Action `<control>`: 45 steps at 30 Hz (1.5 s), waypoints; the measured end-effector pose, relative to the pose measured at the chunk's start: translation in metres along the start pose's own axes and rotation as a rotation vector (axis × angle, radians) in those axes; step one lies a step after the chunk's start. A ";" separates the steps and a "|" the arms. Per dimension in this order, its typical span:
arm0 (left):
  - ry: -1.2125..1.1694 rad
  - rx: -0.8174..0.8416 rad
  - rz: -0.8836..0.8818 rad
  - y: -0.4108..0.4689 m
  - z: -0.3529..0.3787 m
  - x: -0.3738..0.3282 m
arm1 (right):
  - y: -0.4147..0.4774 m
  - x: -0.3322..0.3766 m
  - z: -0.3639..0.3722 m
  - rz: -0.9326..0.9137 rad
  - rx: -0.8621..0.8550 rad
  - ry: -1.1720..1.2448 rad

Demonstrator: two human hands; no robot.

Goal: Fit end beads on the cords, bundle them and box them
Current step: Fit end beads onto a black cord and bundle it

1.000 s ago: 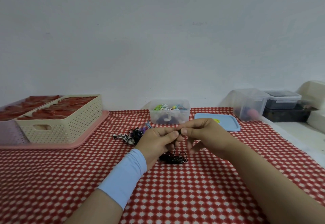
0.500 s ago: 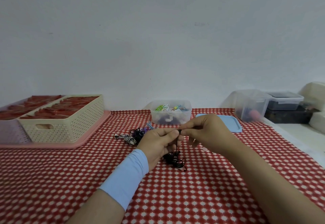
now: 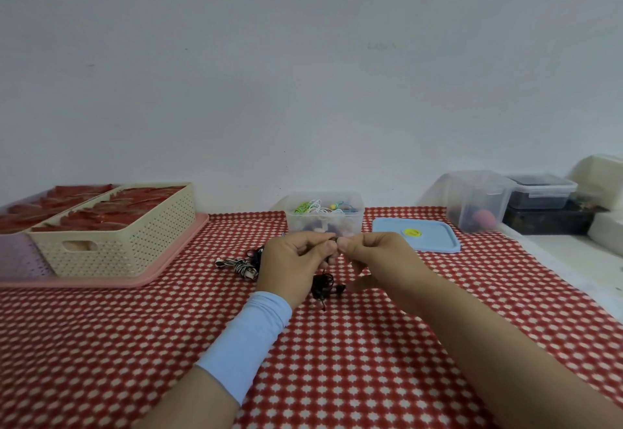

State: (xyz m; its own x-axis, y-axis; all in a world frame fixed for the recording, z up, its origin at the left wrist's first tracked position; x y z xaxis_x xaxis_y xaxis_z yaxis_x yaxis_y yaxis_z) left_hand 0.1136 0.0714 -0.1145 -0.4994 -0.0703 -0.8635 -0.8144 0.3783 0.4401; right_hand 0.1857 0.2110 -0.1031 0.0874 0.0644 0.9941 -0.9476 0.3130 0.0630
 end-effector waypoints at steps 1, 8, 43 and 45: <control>0.017 0.014 0.010 0.000 0.000 0.001 | 0.001 -0.001 -0.002 0.015 0.003 -0.004; 0.022 0.097 -0.023 0.002 -0.004 0.004 | 0.004 0.004 -0.007 -0.090 0.017 -0.300; -0.321 0.211 -0.402 0.003 0.001 0.010 | 0.003 0.008 -0.012 -0.320 -0.020 -0.488; -0.317 0.211 -0.425 0.003 0.000 0.010 | 0.003 0.008 -0.011 -0.356 -0.027 -0.533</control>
State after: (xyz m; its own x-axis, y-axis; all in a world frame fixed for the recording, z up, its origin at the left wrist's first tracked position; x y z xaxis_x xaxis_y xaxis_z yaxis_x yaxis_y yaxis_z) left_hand 0.1060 0.0723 -0.1222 -0.0011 0.0120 -0.9999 -0.8315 0.5554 0.0075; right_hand 0.1866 0.2226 -0.0959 0.2240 -0.5253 0.8209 -0.8800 0.2529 0.4020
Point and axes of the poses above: each hand's wrist, its own y-axis towards the middle knuckle, its own z-axis out of the palm, x = y × z, the point moved 1 cm from there along y, towards the middle knuckle, and after that the axes turned 7 degrees about y, right-handed, at the moved point
